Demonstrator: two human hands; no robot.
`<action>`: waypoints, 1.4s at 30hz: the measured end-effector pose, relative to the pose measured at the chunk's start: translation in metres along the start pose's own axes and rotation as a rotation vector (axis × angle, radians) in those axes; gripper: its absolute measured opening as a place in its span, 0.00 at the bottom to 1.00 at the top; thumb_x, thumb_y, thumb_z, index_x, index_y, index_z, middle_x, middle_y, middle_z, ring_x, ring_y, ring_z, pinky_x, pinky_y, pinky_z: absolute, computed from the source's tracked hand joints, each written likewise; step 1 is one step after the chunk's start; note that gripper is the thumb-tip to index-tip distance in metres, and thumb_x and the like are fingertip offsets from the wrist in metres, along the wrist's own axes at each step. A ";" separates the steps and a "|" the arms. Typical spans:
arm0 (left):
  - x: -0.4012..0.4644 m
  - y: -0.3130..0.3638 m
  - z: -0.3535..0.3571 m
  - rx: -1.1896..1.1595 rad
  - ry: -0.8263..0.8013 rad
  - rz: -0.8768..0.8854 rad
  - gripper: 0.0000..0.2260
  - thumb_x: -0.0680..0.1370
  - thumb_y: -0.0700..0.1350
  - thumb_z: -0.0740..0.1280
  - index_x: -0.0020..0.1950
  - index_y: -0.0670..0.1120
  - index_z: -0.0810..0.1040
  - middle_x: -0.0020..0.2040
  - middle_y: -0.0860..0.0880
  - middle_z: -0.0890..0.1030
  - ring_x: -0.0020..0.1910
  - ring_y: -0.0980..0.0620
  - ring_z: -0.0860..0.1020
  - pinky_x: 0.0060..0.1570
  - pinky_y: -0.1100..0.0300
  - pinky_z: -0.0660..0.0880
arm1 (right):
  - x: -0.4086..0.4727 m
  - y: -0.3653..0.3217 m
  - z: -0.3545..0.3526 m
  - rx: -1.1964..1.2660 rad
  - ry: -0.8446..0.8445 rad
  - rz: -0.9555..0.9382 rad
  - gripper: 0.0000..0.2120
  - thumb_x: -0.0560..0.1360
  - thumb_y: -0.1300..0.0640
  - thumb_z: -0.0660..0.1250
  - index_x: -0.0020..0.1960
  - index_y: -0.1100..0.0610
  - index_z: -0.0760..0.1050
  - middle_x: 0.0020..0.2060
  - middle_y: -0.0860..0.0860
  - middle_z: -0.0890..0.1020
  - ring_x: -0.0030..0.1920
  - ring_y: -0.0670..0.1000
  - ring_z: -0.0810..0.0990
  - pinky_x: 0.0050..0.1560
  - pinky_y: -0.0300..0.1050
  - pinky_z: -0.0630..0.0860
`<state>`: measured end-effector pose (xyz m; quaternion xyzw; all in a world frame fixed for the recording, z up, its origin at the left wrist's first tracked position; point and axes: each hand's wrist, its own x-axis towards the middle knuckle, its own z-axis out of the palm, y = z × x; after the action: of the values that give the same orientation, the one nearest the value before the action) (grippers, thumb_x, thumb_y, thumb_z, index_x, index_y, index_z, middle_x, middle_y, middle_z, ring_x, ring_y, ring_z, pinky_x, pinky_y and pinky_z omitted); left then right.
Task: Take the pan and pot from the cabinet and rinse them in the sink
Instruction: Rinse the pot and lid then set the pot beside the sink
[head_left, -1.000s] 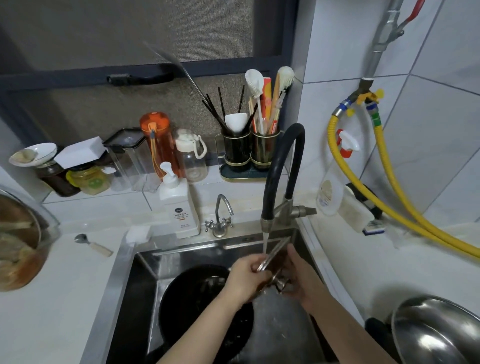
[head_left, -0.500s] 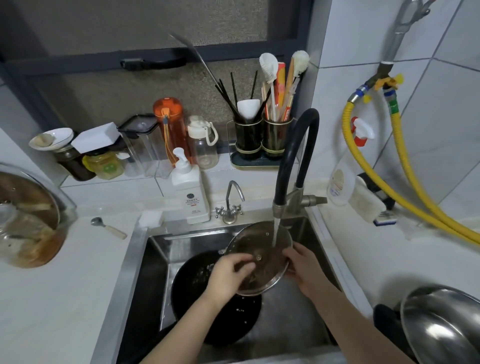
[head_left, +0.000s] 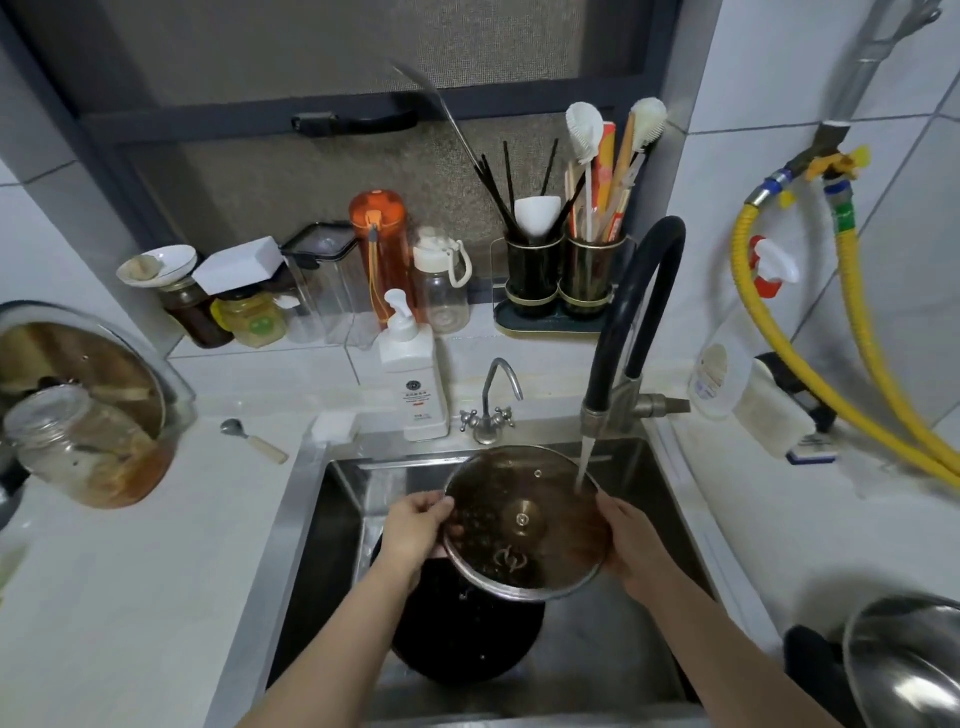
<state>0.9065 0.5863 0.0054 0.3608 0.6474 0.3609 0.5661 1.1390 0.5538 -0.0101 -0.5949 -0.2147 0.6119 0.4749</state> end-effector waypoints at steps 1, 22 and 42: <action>0.001 -0.001 0.002 0.010 -0.020 -0.011 0.05 0.79 0.38 0.63 0.48 0.42 0.78 0.33 0.47 0.79 0.25 0.56 0.79 0.26 0.61 0.77 | -0.001 0.003 -0.005 0.014 0.022 0.006 0.14 0.81 0.55 0.56 0.58 0.62 0.75 0.51 0.60 0.82 0.50 0.57 0.81 0.44 0.48 0.78; 0.002 0.014 0.093 -0.130 -0.168 0.011 0.11 0.77 0.34 0.64 0.58 0.40 0.77 0.39 0.46 0.81 0.27 0.56 0.80 0.21 0.64 0.74 | -0.011 -0.034 -0.079 -0.062 0.279 -0.164 0.12 0.80 0.54 0.58 0.60 0.55 0.75 0.46 0.54 0.80 0.47 0.56 0.79 0.28 0.40 0.74; -0.027 0.007 0.034 1.020 -0.438 0.616 0.19 0.71 0.59 0.70 0.59 0.55 0.80 0.60 0.57 0.80 0.64 0.61 0.73 0.72 0.58 0.52 | 0.044 -0.017 0.007 -0.199 0.147 0.039 0.07 0.69 0.69 0.70 0.45 0.72 0.79 0.44 0.70 0.81 0.45 0.64 0.81 0.55 0.63 0.77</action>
<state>0.9429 0.5677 0.0208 0.8202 0.4738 0.0712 0.3127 1.1452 0.5999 -0.0180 -0.6864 -0.2274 0.5515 0.4158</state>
